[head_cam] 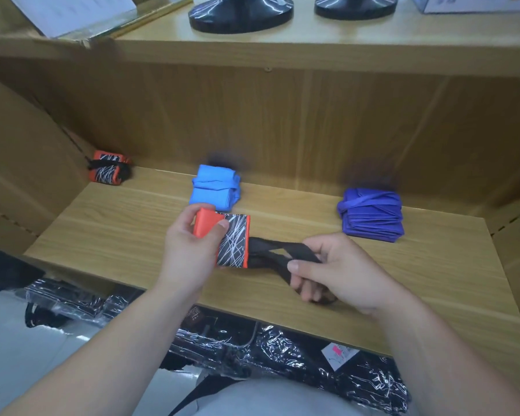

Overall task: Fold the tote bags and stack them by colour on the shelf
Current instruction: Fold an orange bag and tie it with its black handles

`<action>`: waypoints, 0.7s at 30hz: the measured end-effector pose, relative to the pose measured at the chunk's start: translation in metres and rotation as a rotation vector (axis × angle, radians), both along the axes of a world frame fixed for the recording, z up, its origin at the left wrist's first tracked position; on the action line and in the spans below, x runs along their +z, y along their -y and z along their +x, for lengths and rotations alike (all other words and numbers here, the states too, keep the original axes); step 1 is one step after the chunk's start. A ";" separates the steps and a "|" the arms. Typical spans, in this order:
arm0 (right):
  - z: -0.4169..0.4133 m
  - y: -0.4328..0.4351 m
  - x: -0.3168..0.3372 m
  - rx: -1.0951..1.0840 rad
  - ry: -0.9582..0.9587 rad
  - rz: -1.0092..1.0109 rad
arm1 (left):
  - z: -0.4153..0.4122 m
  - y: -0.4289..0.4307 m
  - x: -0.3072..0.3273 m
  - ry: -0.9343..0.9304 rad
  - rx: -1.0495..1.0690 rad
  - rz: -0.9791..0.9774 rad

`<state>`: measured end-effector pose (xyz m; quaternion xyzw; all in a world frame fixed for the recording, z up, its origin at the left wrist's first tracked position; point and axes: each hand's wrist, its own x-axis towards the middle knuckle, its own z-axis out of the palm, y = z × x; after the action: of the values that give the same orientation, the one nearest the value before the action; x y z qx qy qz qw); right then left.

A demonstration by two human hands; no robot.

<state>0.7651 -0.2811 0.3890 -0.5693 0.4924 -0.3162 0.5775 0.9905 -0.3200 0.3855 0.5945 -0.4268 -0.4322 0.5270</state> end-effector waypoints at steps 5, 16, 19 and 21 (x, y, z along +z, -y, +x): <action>-0.007 -0.010 -0.002 0.206 -0.114 0.017 | -0.002 0.010 0.003 -0.046 0.073 -0.016; -0.004 0.007 -0.037 0.095 0.312 0.137 | -0.015 -0.013 0.031 -0.395 -0.211 0.102; 0.005 0.015 -0.020 -0.063 0.802 0.237 | -0.013 -0.021 0.022 -0.373 -0.294 0.182; 0.002 0.017 -0.004 -0.210 1.089 0.273 | -0.012 -0.025 0.013 -0.271 -0.278 0.202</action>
<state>0.7667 -0.2981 0.3852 -0.1924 0.2140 -0.5531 0.7818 0.9780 -0.2954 0.3985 0.5162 -0.3844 -0.6173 0.4525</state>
